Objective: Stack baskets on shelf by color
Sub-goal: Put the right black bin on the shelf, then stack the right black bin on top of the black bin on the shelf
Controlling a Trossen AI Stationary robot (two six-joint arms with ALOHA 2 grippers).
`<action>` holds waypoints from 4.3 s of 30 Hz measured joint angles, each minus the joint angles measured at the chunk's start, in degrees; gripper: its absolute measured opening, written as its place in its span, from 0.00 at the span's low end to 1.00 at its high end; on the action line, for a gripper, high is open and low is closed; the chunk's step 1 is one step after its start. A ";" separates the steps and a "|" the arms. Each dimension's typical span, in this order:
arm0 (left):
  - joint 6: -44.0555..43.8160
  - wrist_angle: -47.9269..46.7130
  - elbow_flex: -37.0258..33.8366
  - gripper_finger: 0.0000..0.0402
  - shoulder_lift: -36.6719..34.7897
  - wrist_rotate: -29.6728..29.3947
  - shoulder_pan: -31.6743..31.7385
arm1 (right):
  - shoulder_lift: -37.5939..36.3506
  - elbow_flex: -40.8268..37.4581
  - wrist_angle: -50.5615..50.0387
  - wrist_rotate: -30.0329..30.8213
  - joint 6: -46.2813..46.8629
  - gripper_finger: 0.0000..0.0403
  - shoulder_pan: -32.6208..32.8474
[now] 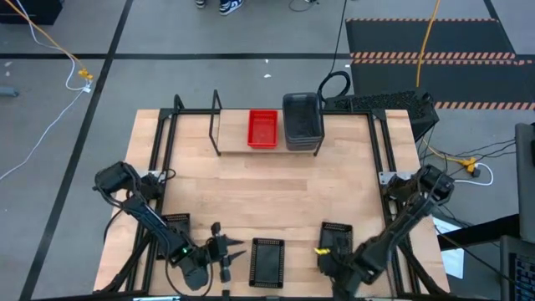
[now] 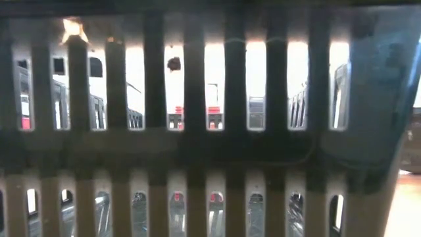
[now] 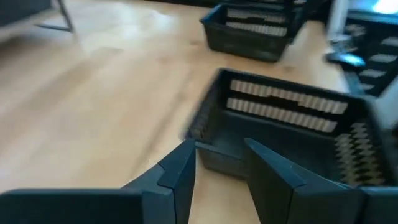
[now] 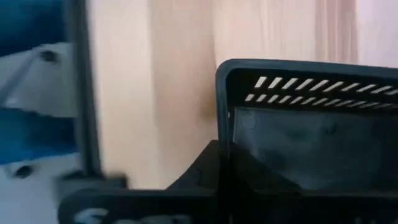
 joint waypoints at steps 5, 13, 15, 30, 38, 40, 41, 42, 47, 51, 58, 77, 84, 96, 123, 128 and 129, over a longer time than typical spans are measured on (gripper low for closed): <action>-8.49 -17.41 0.00 0.33 -7.33 0.14 2.50 | -2.56 7.76 0.73 -2.89 -13.56 0.00 -6.97; -29.34 -47.10 0.00 0.33 -21.00 -3.24 1.21 | -2.74 19.20 -2.91 -1.18 -36.35 0.00 -18.83; -31.67 -51.14 0.00 0.33 -22.84 -4.19 0.59 | -2.74 20.71 -3.07 -1.17 -41.32 0.00 -23.46; -36.42 -79.96 0.00 0.33 -36.24 -4.47 9.64 | 9.07 36.35 12.20 -13.09 -64.40 0.00 -54.20; -31.33 -88.02 0.00 0.33 -43.18 -4.35 18.47 | 26.09 57.96 4.07 -12.83 -68.80 0.00 -62.84; -28.71 -88.99 0.00 0.33 -44.45 -4.43 19.90 | 27.69 58.95 3.98 -12.82 -69.50 0.00 -64.52; -27.48 -89.41 0.00 0.33 -45.03 -4.48 20.67 | 28.29 58.95 4.03 -12.87 -69.48 0.00 -65.24; -26.31 -89.75 0.00 0.33 -45.65 -4.59 21.50 | 28.88 58.93 4.03 -12.98 -69.47 0.00 -65.81; -20.10 -90.51 0.00 0.33 -48.72 -5.96 26.24 | 31.18 58.95 6.71 -13.15 -69.49 0.00 -66.86; -15.75 -90.50 0.00 0.33 -50.68 -6.37 30.13 | 33.72 58.95 9.46 -13.20 -69.47 0.00 -66.29; -11.73 -90.45 0.00 0.33 -51.71 -6.40 33.66 | 35.78 58.91 9.17 -13.24 -67.87 0.00 -66.24; -11.68 -90.43 -0.02 0.33 -51.51 -5.72 34.17 | 35.86 55.24 11.66 -13.09 -66.04 0.19 -66.20; -11.88 -90.43 -0.02 0.33 -51.51 -5.63 34.17 | 35.84 54.77 17.34 -12.95 -64.41 0.36 -66.25; -11.79 -90.61 -0.04 0.33 -51.60 -1.42 34.04 | 29.94 54.75 10.65 -13.14 -67.83 0.36 -64.10; 20.31 -47.65 -0.04 0.33 -48.44 7.49 31.04 | -2.63 4.11 32.04 0.71 -44.18 0.35 -24.26; 18.52 -43.56 -0.07 0.33 -42.05 8.62 29.03 | -0.69 5.49 33.00 7.01 -37.84 0.35 -14.27; 18.52 -42.10 -0.07 0.33 -40.73 8.70 28.82 | 0.12 5.79 33.97 7.85 -37.18 0.35 -12.75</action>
